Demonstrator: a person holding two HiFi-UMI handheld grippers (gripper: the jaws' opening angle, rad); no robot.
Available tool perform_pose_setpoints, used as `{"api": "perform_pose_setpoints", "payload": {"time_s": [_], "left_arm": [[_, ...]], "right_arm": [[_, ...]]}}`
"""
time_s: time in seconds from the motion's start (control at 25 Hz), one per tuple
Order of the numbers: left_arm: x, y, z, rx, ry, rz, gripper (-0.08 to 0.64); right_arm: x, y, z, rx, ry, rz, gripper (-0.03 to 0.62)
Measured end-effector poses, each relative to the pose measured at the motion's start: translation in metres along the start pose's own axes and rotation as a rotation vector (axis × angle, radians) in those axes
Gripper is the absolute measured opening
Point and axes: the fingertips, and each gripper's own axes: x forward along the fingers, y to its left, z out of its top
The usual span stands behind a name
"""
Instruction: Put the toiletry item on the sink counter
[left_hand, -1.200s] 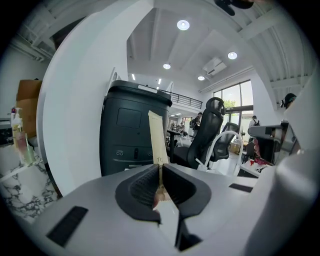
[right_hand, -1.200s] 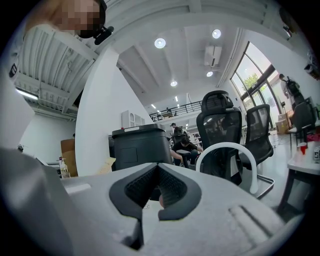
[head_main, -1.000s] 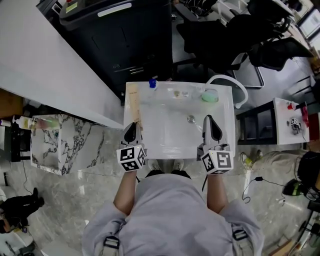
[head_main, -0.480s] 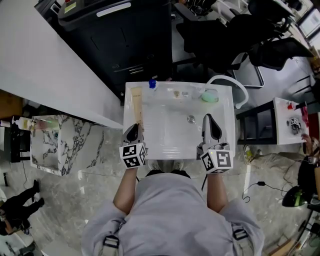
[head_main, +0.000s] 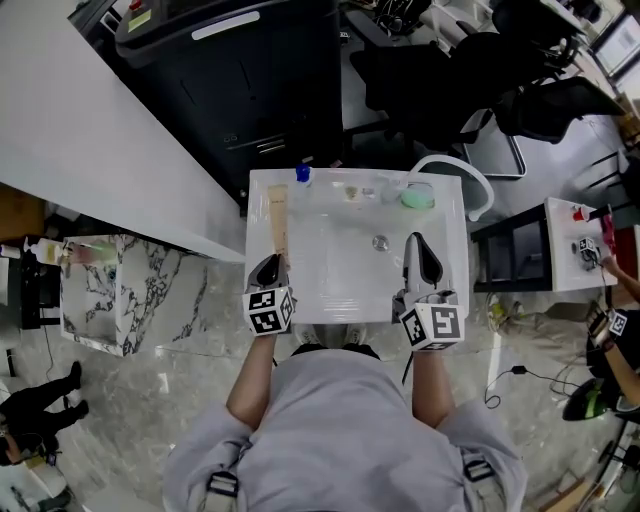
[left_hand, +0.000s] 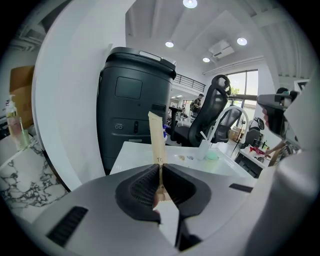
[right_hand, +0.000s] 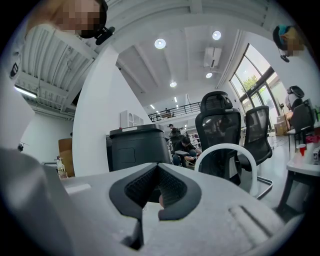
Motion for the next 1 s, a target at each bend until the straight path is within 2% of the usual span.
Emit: {"api": "perform_pose_setpoints", "payload": {"time_s": [0.52,1.0], "left_arm": [[0.019,0.007,-0.044,-0.060,0.141,-0.001,0.025],[0.027,0.006,-0.067,-0.051,0.226,-0.010,0.025]], "right_arm": [[-0.002,-0.005,0.002,0.004,-0.007,-0.013,0.000],[-0.005,-0.010,0.005,0.000,-0.011,-0.021,0.000]]}}
